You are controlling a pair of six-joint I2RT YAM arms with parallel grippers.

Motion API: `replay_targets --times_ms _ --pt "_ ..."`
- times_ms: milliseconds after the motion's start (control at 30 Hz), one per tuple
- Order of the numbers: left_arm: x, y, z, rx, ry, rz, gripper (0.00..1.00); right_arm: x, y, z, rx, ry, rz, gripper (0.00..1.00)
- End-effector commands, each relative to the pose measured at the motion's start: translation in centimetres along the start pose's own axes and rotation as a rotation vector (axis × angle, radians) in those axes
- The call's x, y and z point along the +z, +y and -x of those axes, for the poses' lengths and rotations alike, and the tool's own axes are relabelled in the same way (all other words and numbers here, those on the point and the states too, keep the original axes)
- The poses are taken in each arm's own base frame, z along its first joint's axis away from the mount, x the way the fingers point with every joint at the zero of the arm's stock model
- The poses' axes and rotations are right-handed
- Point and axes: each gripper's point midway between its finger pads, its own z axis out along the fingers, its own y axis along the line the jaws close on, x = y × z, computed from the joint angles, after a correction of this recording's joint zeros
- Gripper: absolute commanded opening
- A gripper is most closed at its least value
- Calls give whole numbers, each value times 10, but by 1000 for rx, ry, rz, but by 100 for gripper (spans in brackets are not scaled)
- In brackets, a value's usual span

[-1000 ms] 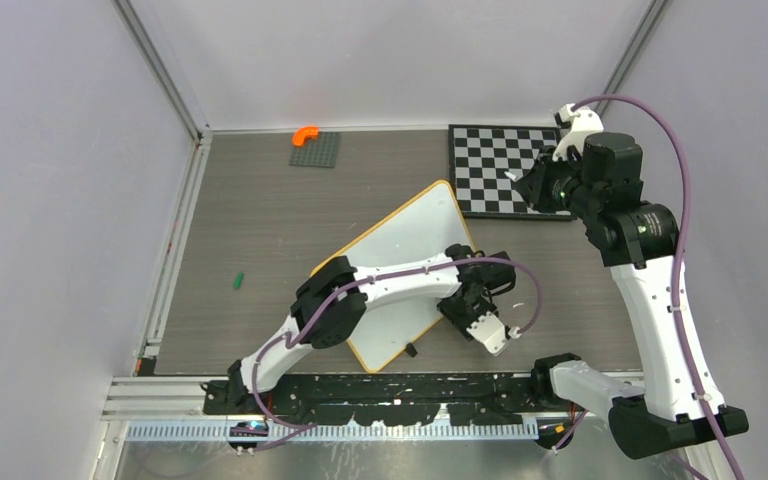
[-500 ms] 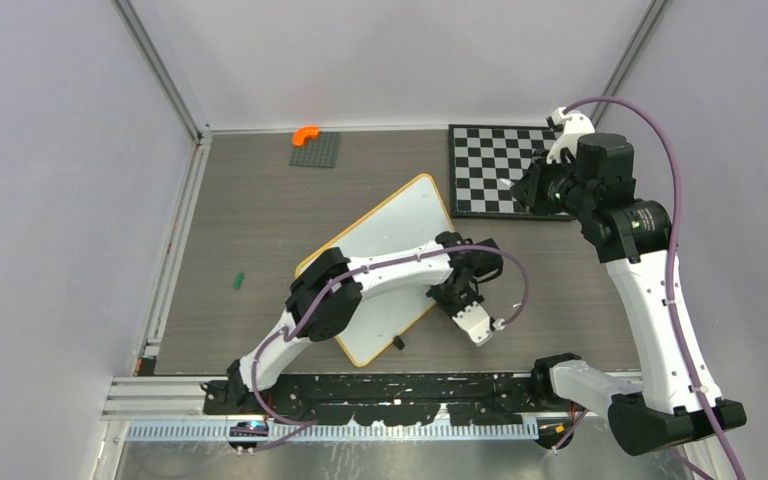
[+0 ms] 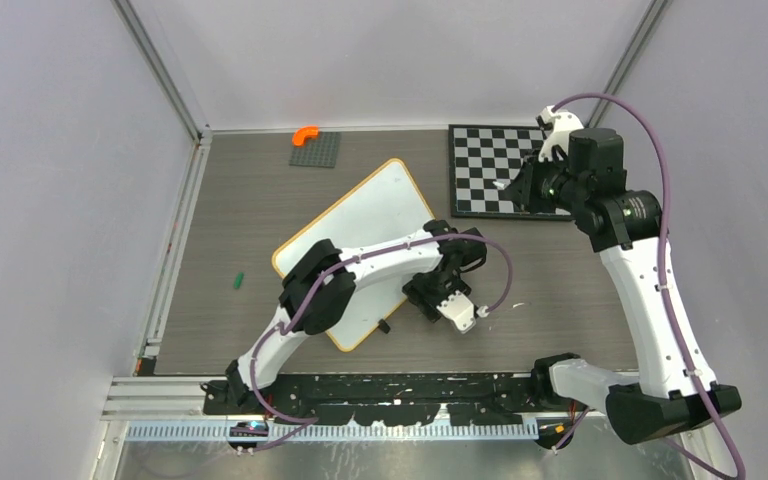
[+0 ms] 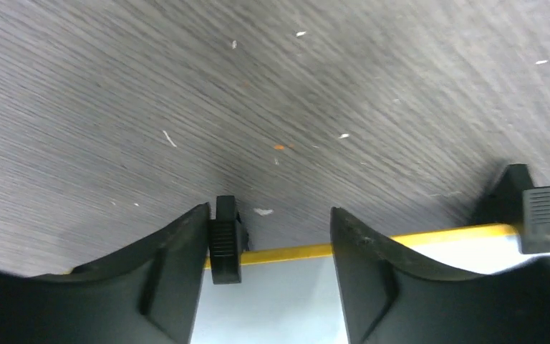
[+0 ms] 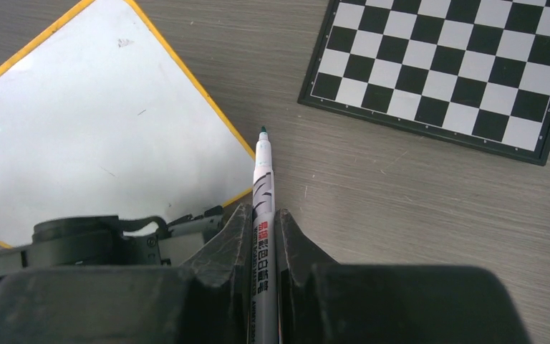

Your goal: Write a sentence on the whiteboard

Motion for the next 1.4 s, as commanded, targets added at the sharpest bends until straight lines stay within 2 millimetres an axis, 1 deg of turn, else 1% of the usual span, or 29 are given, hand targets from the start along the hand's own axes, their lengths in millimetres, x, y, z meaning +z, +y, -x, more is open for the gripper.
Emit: replay_targets --times_ms 0,33,100,133,200,267,367,400,433,500,567,600,667,700,733,767,833,900,967,1000,1067,1133,1167,1233,1300,1367 --pt "-69 -15 33 -109 -14 65 72 -3 10 28 -43 -52 54 0" --pt "-80 -17 45 -127 -28 82 75 -3 14 33 -54 -58 74 0" --pt "-103 -22 60 -168 -57 120 77 0 19 44 -59 -77 100 0" --pt "-112 -27 67 -189 -73 129 78 1 21 49 -59 -90 108 0" --pt "-129 -40 76 -237 -119 143 89 4 24 60 -55 -110 119 0" --pt "-149 -51 82 -301 -172 164 91 6 29 68 -63 -117 146 0" --pt "-185 -64 77 -454 -244 232 94 9 40 70 -76 -97 215 0" --pt "-200 -67 72 -516 -282 264 99 10 45 71 -68 -91 242 0" --pt "-216 -69 65 -577 -324 302 100 10 52 70 -60 -83 284 0" --pt "-249 -75 46 -716 -413 379 100 13 62 70 -38 -69 341 0" --pt "-282 -81 16 -873 -492 485 100 15 71 70 -19 -56 396 0" --pt "-298 -87 -9 -967 -530 541 100 17 75 70 -9 -50 418 0" --pt "-329 -108 -42 -1109 -621 636 100 20 84 68 -8 -34 456 0" --pt "-340 -118 -59 -1186 -657 677 100 22 90 67 -17 -28 471 0" --pt "-346 -128 -73 -1256 -687 703 100 22 96 66 -28 -21 488 0" --pt "-349 -138 -83 -1320 -712 723 100 22 103 64 -47 -14 506 0" --pt "-348 -156 -101 -1427 -735 750 100 21 123 60 -96 -1 552 0" --pt "-346 -169 -114 -1525 -822 747 100 22 141 55 -131 13 594 0" --pt "-340 -178 -129 -1604 -917 728 100 27 156 49 -150 33 627 0" --pt "-336 -181 -141 -1649 -965 725 100 31 162 44 -150 55 649 0" --pt "-328 -188 -160 -1725 -1074 689 96 41 169 34 -142 107 682 0" --pt "-320 -192 -178 -1796 -1163 635 90 50 173 24 -148 150 707 0" --pt "-316 -191 -183 -1817 -1212 588 87 52 175 20 -156 168 720 0" --pt "-311 -191 -184 -1812 -1244 530 85 54 176 14 -170 194 742 0" --pt "-309 -190 -182 -1805 -1265 515 85 53 176 8 -201 209 756 0" --pt "-306 -190 -187 -1824 -1250 545 86 53 174 4 -222 219 757 0"
